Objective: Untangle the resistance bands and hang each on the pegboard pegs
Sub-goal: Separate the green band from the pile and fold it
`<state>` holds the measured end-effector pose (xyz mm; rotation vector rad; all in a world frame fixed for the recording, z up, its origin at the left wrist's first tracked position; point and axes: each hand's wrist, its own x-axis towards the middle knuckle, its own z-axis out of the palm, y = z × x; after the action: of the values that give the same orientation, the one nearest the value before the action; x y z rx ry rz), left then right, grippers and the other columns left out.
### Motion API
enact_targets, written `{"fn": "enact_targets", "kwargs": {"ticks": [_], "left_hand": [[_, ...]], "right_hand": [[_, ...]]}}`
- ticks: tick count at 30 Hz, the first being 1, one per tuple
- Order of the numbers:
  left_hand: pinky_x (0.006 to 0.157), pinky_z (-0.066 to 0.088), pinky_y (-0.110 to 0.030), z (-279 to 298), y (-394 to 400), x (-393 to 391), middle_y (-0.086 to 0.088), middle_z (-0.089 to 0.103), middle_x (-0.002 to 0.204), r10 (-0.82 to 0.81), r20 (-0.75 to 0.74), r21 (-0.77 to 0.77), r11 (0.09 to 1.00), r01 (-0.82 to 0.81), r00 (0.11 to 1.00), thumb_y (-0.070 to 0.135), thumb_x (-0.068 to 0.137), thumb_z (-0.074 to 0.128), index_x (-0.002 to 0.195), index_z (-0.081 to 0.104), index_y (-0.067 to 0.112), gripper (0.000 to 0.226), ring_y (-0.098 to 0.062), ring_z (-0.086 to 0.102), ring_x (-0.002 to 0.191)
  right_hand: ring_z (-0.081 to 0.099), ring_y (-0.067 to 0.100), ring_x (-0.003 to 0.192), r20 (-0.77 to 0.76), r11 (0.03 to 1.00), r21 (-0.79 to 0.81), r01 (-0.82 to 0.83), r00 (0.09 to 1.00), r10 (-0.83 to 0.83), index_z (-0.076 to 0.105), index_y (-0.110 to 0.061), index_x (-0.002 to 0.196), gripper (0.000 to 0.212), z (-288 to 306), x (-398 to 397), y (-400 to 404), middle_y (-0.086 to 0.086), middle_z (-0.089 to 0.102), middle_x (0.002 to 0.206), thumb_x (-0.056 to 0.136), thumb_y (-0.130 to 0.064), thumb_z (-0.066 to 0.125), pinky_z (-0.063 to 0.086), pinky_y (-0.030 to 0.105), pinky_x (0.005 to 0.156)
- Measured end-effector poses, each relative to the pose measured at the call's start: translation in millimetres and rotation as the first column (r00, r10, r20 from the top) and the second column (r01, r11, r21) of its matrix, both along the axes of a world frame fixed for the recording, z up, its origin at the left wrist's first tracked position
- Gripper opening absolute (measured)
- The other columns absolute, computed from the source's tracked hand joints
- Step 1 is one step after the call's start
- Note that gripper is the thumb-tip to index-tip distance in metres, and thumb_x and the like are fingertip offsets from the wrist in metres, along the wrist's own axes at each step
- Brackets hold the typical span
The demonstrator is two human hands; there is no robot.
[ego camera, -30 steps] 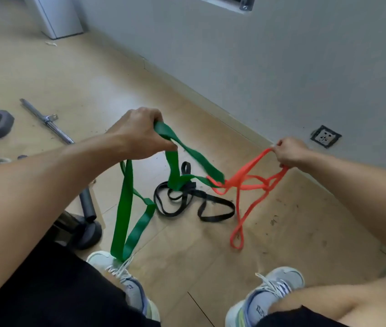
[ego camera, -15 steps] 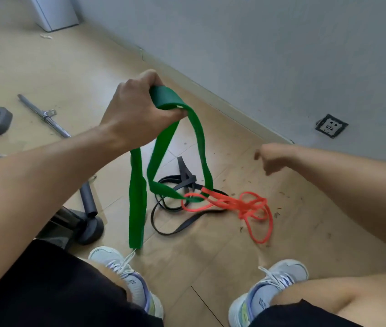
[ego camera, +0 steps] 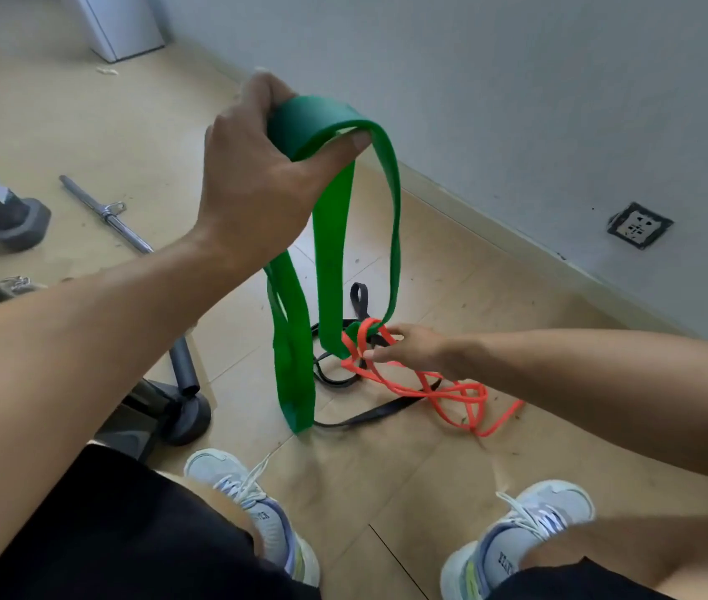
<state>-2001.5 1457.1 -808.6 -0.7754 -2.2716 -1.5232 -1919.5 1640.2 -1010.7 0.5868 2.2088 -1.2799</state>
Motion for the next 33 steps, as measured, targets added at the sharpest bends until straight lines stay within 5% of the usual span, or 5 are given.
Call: {"fn": "enact_targets", "kwargs": {"ticks": [7, 14, 23, 28, 33], "left_hand": [[0.059, 0.039, -0.014, 0, -1, 2, 0.014, 0.049, 0.071, -0.038, 0.003, 0.033, 0.999, 0.038, 0.999, 0.049, 0.077, 0.082, 0.078, 0.041, 0.033, 0.044, -0.001, 0.048, 0.062], [0.061, 0.046, -0.023, 7, -4, -1, -0.008, 0.058, 0.081, 0.005, 0.058, 0.217, 0.976, -0.018, 0.998, 0.053, 0.082, 0.076, 0.086, 0.046, 0.025, 0.041, -0.02, 0.058, 0.068], [0.053, 0.049, -0.02, 13, -11, -1, -0.025, 0.061, 0.088, -0.052, 0.088, 0.317, 0.948, 0.021, 0.995, 0.04, 0.091, 0.073, 0.089, 0.045, 0.02, 0.034, -0.015, 0.064, 0.061], [0.055, 0.052, -0.026, 0, -26, -19, -0.009, 0.07, 0.083, 0.007, 0.252, -0.162, 0.986, 0.035, 0.968, 0.051, 0.078, 0.082, 0.087, 0.056, 0.019, 0.043, -0.017, 0.066, 0.063], [0.054, 0.04, -0.03, -41, -41, -26, -0.004, 0.062, 0.079, 0.093, 0.462, -0.742, 0.586, 0.326, 0.882, 0.056, 0.066, 0.088, 0.084, 0.058, 0.017, 0.052, -0.017, 0.053, 0.065]], "right_hand": [[0.061, 0.019, 0.103, -0.132, 1.0, 0.011, 0.012, 0.991, -0.011, 0.065, -0.024, 0.132, 0.038, 1, -17, -4, -0.006, 0.066, 0.106, 0.098, -0.041, 0.067, 0.049, 0.029, 0.081], [0.048, 0.028, 0.14, 0.187, 0.991, -0.134, -0.017, 0.981, 0.042, 0.055, -0.023, 0.146, 0.087, -12, 0, -12, 0.006, 0.055, 0.15, 0.084, -0.084, 0.049, 0.031, 0.047, 0.12], [0.062, 0.015, 0.114, 0.145, 0.989, -0.121, -0.089, 0.984, 0.107, 0.072, -0.02, 0.111, 0.031, -25, 1, -37, -0.002, 0.069, 0.124, 0.096, -0.045, 0.061, 0.046, 0.034, 0.101], [0.052, 0.014, 0.05, 0.142, 0.995, 0.008, -0.1, 0.985, 0.098, 0.071, -0.007, 0.089, 0.038, -11, -6, -40, 0.001, 0.058, 0.064, 0.095, -0.044, 0.069, 0.044, 0.026, 0.052], [0.065, 0.009, 0.068, -0.159, 0.954, 0.254, -0.157, 0.966, 0.202, 0.075, -0.017, 0.089, 0.029, 68, -23, -17, -0.006, 0.07, 0.075, 0.094, -0.045, 0.072, 0.049, 0.024, 0.059]]}}
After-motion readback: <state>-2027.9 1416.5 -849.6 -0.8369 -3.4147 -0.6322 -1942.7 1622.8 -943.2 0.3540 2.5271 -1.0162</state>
